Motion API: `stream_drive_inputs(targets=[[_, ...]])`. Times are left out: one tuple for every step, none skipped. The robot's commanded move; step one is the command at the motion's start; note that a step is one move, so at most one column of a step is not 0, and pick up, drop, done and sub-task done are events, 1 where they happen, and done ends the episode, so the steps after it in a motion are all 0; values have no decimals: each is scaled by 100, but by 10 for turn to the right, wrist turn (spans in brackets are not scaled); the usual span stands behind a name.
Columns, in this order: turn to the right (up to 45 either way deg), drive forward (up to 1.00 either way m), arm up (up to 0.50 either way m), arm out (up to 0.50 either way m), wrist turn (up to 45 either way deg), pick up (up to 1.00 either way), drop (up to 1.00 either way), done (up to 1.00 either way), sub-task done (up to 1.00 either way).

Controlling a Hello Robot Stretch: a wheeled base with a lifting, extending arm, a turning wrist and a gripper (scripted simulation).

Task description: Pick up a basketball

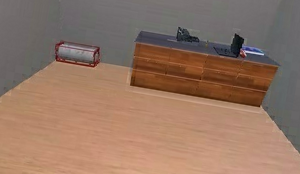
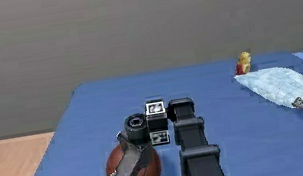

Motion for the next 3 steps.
stream_drive_inputs(targets=[[0, 0, 0, 0, 450, 0, 0, 0, 0], [0, 0, 0, 0, 450, 0, 0, 0, 0], [0, 0, 0, 0, 210, 0, 0, 0, 0]])
